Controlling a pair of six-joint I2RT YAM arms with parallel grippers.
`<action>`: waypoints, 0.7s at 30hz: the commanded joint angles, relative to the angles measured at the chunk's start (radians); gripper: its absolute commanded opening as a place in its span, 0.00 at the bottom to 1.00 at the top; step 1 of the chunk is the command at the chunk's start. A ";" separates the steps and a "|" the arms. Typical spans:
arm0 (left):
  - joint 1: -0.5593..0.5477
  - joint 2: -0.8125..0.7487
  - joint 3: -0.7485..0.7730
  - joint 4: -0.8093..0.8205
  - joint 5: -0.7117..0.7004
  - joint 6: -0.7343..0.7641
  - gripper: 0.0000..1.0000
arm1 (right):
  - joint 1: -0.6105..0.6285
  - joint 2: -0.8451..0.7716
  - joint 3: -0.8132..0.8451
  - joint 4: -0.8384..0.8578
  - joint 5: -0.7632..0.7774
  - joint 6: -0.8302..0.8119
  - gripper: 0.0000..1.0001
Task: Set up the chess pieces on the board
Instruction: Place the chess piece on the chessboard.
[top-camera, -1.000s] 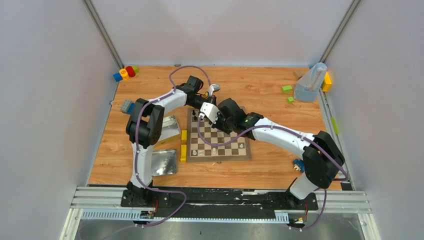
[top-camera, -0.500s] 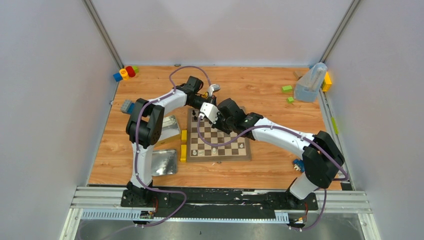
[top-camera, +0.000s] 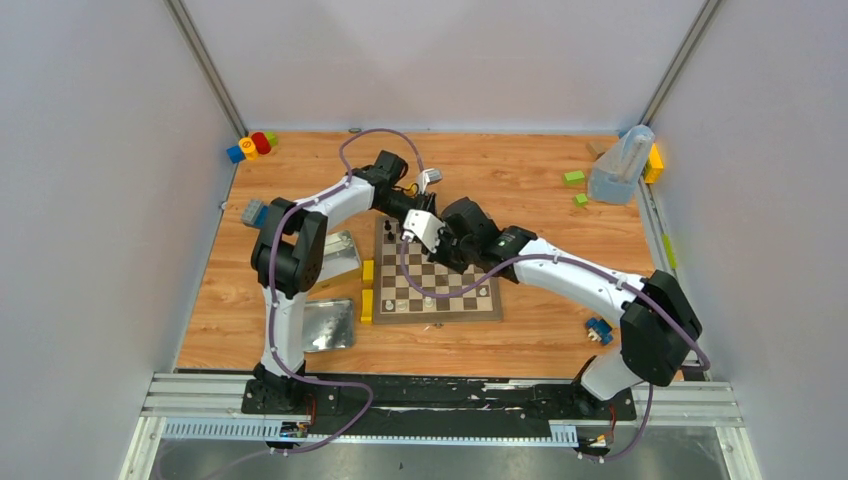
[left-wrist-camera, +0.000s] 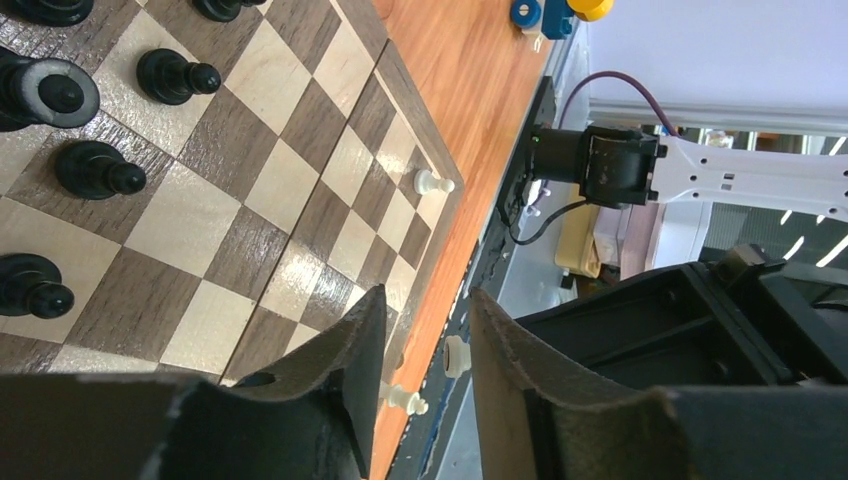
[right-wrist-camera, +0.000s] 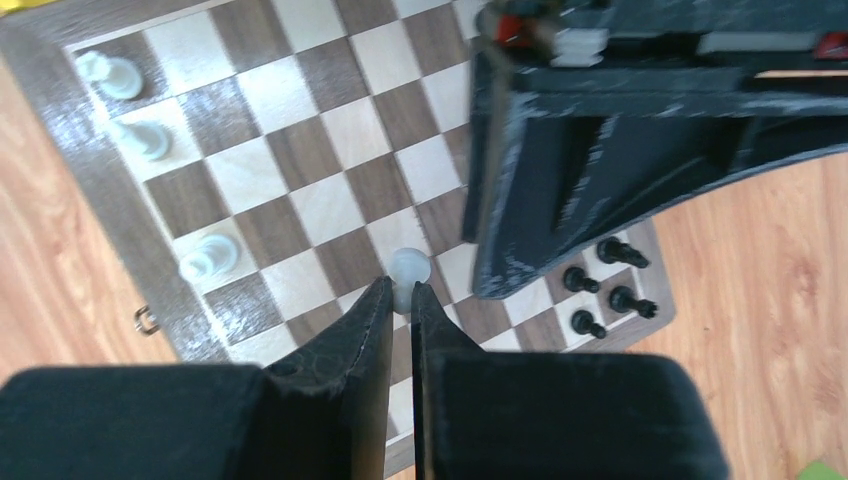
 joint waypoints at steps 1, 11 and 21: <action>0.007 -0.080 0.059 -0.040 -0.017 0.067 0.45 | 0.003 -0.057 -0.026 -0.064 -0.105 -0.004 0.00; 0.089 -0.136 0.101 -0.132 -0.099 0.171 0.53 | -0.002 -0.124 -0.066 -0.237 -0.219 -0.027 0.00; 0.157 -0.316 0.091 -0.279 -0.324 0.374 0.61 | -0.056 -0.158 -0.113 -0.409 -0.243 -0.035 0.00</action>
